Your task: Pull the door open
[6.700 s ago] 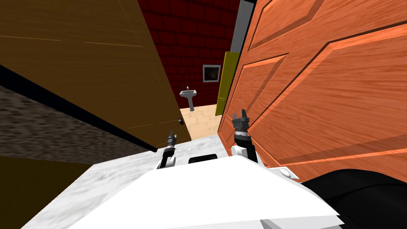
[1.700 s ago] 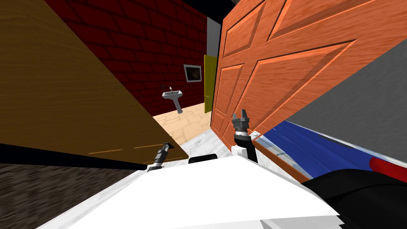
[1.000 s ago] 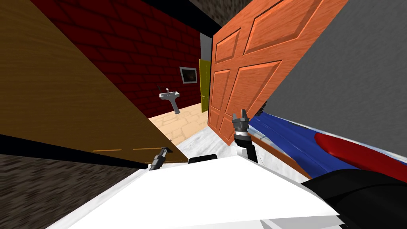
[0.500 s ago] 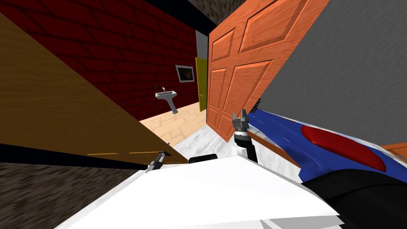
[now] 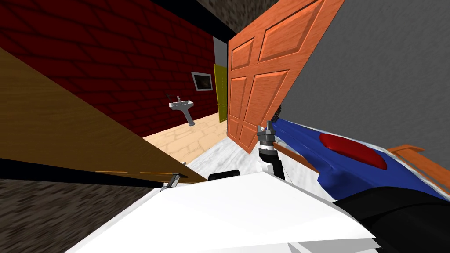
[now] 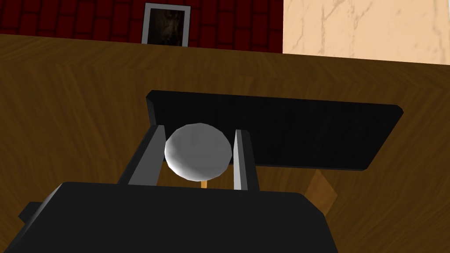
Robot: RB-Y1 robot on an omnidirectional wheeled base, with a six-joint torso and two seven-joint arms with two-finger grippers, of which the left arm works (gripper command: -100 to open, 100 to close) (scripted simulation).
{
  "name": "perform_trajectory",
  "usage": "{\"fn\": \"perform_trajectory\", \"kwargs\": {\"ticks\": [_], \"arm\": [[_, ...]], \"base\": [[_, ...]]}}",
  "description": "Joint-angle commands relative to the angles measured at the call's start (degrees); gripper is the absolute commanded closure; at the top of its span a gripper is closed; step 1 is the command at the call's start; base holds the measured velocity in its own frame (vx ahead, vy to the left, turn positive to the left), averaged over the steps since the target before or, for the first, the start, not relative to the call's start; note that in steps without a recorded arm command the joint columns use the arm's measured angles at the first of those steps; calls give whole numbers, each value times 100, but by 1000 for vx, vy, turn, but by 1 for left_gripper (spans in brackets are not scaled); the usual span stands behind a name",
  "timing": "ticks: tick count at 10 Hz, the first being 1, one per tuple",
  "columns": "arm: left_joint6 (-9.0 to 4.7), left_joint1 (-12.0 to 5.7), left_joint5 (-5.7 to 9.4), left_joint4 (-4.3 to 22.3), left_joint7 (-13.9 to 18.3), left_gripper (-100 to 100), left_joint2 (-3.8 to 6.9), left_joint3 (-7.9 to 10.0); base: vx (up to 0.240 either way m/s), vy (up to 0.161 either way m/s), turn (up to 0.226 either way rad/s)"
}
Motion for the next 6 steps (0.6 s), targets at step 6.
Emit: {"fn": "perform_trajectory", "kwargs": {"ticks": [6], "arm": [[-250, -7, -63, 232, 61, 100, 40, -25]], "base": [[-100, 30, -99]]}}
